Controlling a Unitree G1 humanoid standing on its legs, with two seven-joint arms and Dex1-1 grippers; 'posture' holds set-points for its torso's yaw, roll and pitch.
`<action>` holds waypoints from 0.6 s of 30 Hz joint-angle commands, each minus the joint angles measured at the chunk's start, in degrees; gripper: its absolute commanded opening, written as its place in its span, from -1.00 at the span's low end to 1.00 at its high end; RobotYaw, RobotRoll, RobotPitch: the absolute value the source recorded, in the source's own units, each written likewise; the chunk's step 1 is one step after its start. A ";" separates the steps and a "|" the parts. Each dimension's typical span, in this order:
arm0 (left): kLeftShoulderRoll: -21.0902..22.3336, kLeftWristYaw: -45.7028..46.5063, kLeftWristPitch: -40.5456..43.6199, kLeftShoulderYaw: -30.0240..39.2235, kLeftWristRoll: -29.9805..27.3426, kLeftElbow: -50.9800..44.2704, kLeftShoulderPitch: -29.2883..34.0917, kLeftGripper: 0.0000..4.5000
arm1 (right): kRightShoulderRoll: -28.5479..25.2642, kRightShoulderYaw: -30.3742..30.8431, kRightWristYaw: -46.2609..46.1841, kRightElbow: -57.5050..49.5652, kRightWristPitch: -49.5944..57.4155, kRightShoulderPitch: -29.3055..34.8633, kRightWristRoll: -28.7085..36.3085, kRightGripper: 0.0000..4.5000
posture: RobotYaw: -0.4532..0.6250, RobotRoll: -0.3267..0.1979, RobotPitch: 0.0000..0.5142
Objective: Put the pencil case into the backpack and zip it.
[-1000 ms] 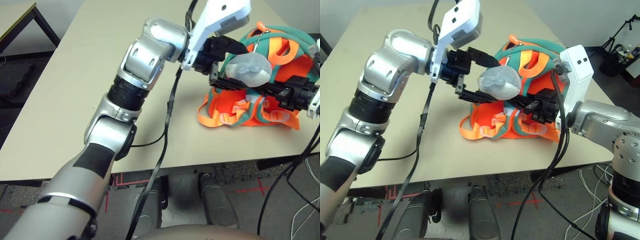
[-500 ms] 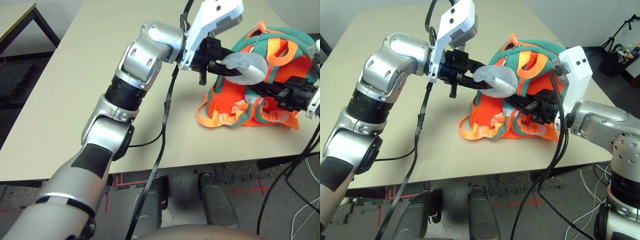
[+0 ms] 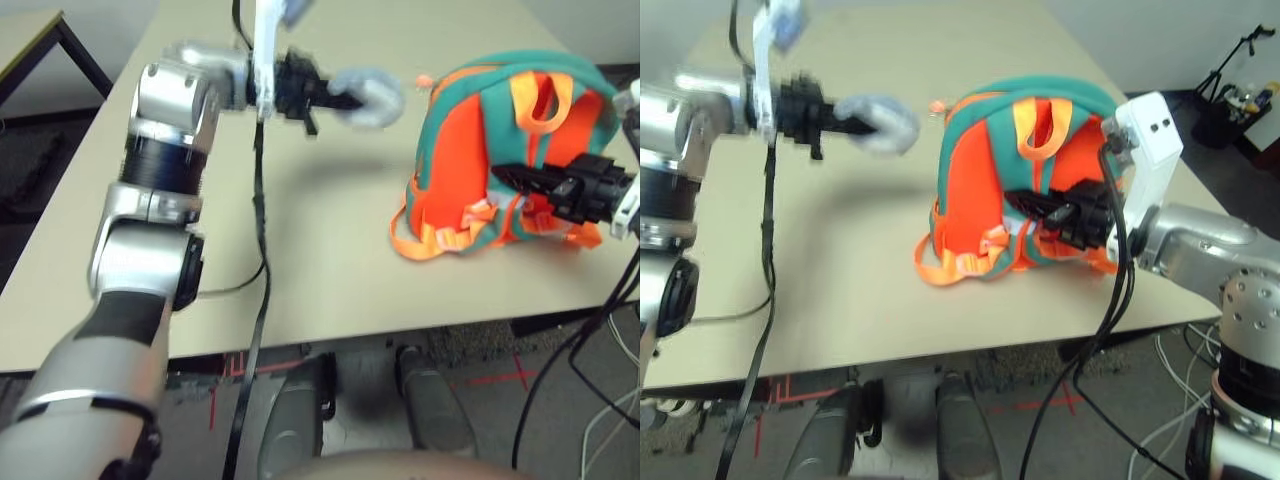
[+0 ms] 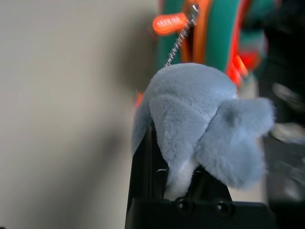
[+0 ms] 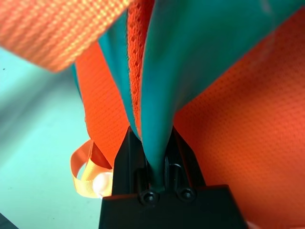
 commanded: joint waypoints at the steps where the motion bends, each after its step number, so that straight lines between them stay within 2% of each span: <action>1: 1.31 1.39 8.20 -1.89 -3.39 -8.67 6.58 -0.89 | 0.28 0.02 -0.11 -0.50 0.86 0.61 0.21 -0.93 | -0.17 0.25 -0.26; 4: -0.75 4.60 13.92 -3.19 -6.79 -15.68 12.97 -0.89 | 0.26 0.02 -0.09 -0.40 0.90 0.53 0.19 -0.93 | -0.17 0.25 -0.26; 6: -1.32 6.08 13.91 -5.12 -6.58 -15.53 16.60 -0.89 | 0.21 0.03 0.01 -0.30 0.87 0.51 0.10 -0.93 | -0.17 0.25 -0.27; 9: -1.32 7.61 8.25 -9.37 -2.85 -11.05 19.94 -0.89 | 0.19 0.16 0.06 -0.15 0.83 0.33 -0.11 -0.93 | -0.17 0.25 -0.27; 13: -2.50 9.13 2.14 -13.27 1.12 -2.31 21.18 -0.89 | 0.07 0.41 0.45 0.15 0.75 0.47 -0.53 -0.93 | -0.17 0.25 -0.28; 18: -3.82 10.41 -2.13 -13.31 2.58 1.38 22.05 -0.89 | -0.08 0.11 0.17 0.07 2.16 1.13 0.19 -0.93 | -0.17 0.25 -0.30</action>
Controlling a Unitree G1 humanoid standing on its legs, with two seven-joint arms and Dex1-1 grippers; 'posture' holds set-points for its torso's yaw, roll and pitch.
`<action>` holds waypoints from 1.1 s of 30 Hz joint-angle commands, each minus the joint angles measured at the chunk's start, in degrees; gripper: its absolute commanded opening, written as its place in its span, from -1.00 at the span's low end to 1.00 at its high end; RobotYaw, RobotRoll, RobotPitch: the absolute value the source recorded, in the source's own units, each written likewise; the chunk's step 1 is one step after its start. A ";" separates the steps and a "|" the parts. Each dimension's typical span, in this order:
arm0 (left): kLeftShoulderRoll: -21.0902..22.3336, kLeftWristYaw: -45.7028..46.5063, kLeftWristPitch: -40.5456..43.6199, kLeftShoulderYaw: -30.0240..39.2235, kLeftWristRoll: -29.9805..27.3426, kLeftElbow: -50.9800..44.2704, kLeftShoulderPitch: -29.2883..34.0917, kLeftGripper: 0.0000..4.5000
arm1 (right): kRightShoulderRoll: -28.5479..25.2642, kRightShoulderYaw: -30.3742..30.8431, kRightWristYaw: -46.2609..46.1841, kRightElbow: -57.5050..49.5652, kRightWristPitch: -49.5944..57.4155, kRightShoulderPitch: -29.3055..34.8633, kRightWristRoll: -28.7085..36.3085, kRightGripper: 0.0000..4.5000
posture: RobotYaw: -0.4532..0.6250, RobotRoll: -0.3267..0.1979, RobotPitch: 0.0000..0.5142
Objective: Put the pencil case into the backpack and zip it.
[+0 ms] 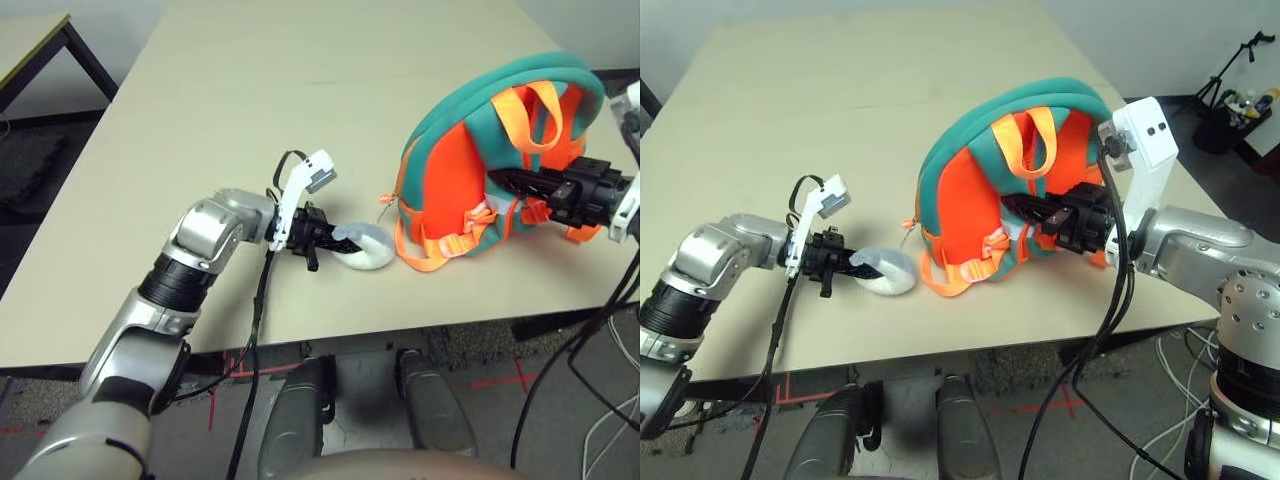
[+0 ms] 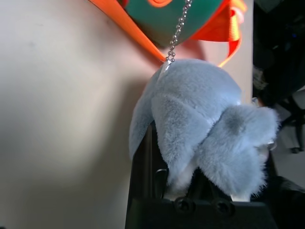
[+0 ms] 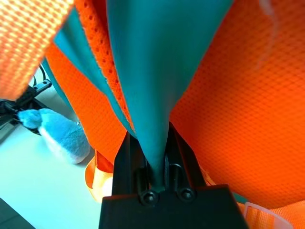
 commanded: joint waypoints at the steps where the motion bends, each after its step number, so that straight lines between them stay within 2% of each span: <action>1: -0.24 2.99 0.99 -1.92 3.13 4.00 3.04 -0.89 | -0.79 -0.45 0.11 -0.33 2.62 1.27 1.05 -0.93 | -0.17 0.25 -0.30; 3: -0.69 4.44 3.20 1.31 1.19 2.19 2.28 -0.56 | -2.56 -2.40 1.08 -1.22 5.52 2.86 3.85 -0.61 | -0.16 0.25 -0.30; 4: -0.38 4.51 4.29 2.38 0.27 0.86 2.12 -0.46 | -3.68 -3.78 1.79 -1.71 6.89 3.81 5.55 -0.51 | -0.16 0.25 -0.30; 8: 3.93 2.47 12.12 5.70 -4.77 -6.28 2.31 0.14 | -10.46 -13.92 4.51 -1.37 14.77 8.73 16.03 0.05 | -0.16 0.25 -0.29; 12: 13.48 -1.78 18.68 8.10 -10.01 -12.62 4.71 0.71 | -18.41 -29.80 10.19 3.50 24.28 16.27 27.87 0.59 | -0.17 0.25 -0.28; 14: 19.23 -4.31 19.80 9.25 -11.96 -14.43 6.84 0.99 | -21.09 -36.27 11.70 6.69 26.45 20.38 28.63 0.85 | -0.18 0.25 -0.27; 15: 21.28 -4.72 19.66 9.86 -12.34 -14.57 7.68 1.00 | -22.07 -38.69 12.17 8.04 26.70 22.14 27.79 0.99 | -0.18 0.25 -0.27; 16: 22.05 -3.78 18.70 11.11 -12.01 -13.48 8.07 1.00 | -22.68 -40.63 12.41 9.47 26.70 23.33 25.44 0.99 | -0.18 0.25 -0.25; 19: 19.65 3.53 13.18 15.63 -8.22 -5.78 6.26 1.00 | -22.91 -41.58 12.50 13.38 21.21 25.67 14.52 0.99 | -0.17 0.25 -0.24; 21: 14.89 13.31 7.34 20.04 -4.80 1.53 3.10 1.00 | -21.68 -37.04 10.56 17.00 11.99 25.21 5.70 0.99 | -0.16 0.25 -0.24; 24: 9.15 25.54 -2.90 24.89 0.09 10.02 -0.47 1.00 | -18.56 -29.61 6.22 21.12 2.17 20.77 -2.91 0.99 | -0.14 0.25 -0.23; 27: 4.10 38.00 -18.84 30.11 4.45 16.01 -0.71 1.00 | -10.50 -21.59 -2.13 24.10 -8.16 12.99 -11.63 0.99 | -0.14 0.25 -0.22; 31: -1.55 48.75 -32.95 35.65 6.26 20.34 2.48 1.00 | 0.42 -14.32 -11.90 29.08 -24.08 5.63 -24.69 0.99 | -0.16 0.25 -0.22; 33: -3.42 52.34 -38.53 37.09 7.23 21.55 4.13 1.00 | 5.20 -12.55 -14.02 31.74 -31.12 3.10 -28.86 0.99 | -0.16 0.25 -0.22</action>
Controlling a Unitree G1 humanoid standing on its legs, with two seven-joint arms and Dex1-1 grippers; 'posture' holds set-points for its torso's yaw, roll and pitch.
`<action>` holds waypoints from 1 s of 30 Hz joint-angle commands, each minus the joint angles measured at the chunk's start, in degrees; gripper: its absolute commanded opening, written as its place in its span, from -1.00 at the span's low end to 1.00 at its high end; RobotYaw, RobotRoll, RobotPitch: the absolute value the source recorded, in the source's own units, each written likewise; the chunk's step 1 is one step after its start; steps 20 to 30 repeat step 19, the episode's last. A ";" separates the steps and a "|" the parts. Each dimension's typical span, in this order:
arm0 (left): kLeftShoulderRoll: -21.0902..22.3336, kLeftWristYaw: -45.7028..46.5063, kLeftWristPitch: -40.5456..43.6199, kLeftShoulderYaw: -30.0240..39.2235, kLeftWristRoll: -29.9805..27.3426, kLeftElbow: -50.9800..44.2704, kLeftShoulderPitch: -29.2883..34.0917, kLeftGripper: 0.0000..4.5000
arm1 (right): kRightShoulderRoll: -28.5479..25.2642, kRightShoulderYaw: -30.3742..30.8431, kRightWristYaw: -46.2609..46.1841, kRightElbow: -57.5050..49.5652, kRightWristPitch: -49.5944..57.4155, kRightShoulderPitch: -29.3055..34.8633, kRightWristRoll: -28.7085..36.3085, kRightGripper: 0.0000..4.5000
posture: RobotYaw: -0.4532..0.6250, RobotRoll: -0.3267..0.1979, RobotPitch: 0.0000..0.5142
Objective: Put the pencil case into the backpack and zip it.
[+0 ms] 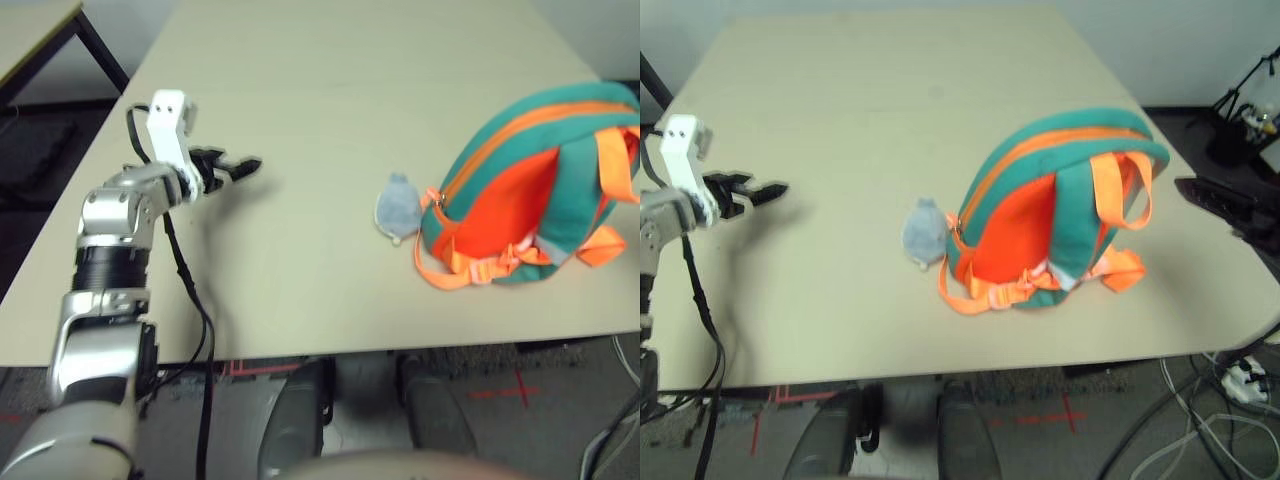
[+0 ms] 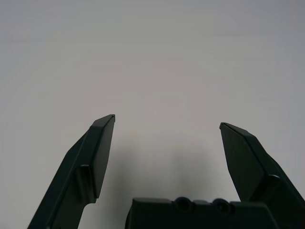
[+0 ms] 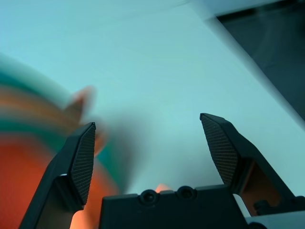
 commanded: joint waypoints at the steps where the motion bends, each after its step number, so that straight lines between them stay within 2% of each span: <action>1: -2.54 7.41 -9.85 3.16 2.54 3.24 3.67 1.00 | 5.82 3.59 -3.54 4.35 -13.05 -2.67 -8.21 0.99 | -0.16 0.25 -0.22; 6: -5.63 13.32 -17.40 3.29 5.21 2.33 7.80 1.00 | 12.07 6.76 -2.43 10.85 -23.25 -4.47 -13.34 0.99 | -0.14 0.25 -0.21; 11: -7.70 15.06 -18.79 2.63 5.69 2.41 9.66 1.00 | 14.36 9.80 1.13 15.78 -29.30 -4.46 -16.78 0.99 | -0.11 0.25 -0.20; 15: -6.41 14.74 -22.97 2.18 7.45 5.28 9.80 1.00 | 17.00 12.57 4.32 15.06 -30.81 -2.70 -17.48 0.99 | -0.16 0.25 -0.16; 19: -5.43 17.69 -26.82 2.96 8.94 8.70 9.76 1.00 | 17.13 13.33 7.01 15.30 -32.13 -0.25 -18.33 0.99 | -0.19 0.25 -0.17; 30: -5.43 17.69 -26.82 2.96 8.94 8.70 9.76 1.00 | 17.13 13.33 7.01 15.30 -32.13 -0.25 -18.33 0.99 | -0.19 0.25 -0.17</action>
